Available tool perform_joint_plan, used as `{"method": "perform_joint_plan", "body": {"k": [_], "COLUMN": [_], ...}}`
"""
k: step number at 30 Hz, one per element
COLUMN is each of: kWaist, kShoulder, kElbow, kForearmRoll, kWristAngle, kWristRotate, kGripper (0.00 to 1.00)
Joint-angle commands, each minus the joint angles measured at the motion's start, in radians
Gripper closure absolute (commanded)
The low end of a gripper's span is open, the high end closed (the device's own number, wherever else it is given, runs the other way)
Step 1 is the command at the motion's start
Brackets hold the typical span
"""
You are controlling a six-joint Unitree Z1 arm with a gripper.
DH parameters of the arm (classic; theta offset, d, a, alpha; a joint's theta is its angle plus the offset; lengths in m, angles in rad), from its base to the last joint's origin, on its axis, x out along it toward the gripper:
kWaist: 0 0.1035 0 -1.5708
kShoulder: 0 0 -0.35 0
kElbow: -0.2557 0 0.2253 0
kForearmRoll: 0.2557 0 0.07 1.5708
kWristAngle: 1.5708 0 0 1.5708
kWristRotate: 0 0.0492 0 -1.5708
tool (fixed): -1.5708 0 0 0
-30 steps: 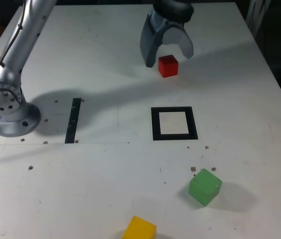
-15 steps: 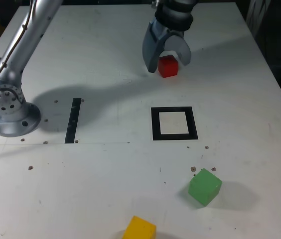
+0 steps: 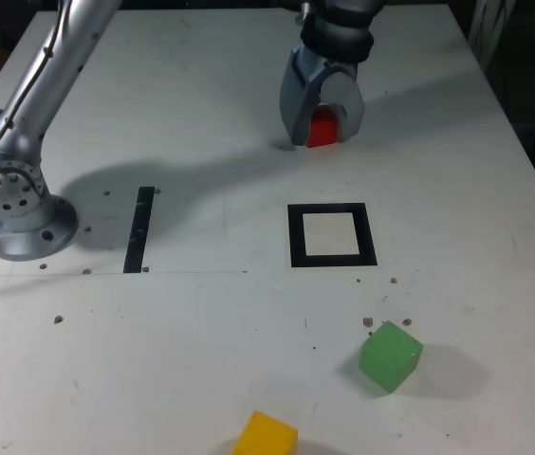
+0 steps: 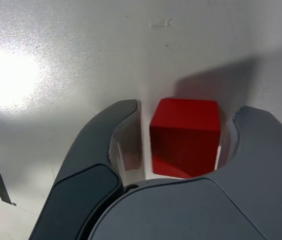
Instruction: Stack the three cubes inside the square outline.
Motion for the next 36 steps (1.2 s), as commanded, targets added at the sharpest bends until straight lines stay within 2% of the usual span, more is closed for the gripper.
{"method": "perform_joint_plan", "body": {"k": [1,5,12,16,20,28,36], "kWaist": [0.003,0.005,-0.018,-0.076,-0.178,-0.398,-0.433], "kShoulder": [0.005,0.002,-0.064,-0.13,-0.171,-0.146,-0.142], "kElbow": [-0.001,-0.006,-0.024,-0.016,0.023,0.077,0.164], "kForearmRoll": [-0.007,-0.013,0.033,0.078,0.096,0.05,-0.032], "kWristAngle": [-0.004,-0.013,-0.008,0.006,0.002,-0.026,-0.068], "kWristRotate": [0.003,0.008,0.021,0.022,-0.011,-0.136,-0.155], "kGripper": [0.53,0.61,0.62,0.62,0.61,0.61,0.61]}}
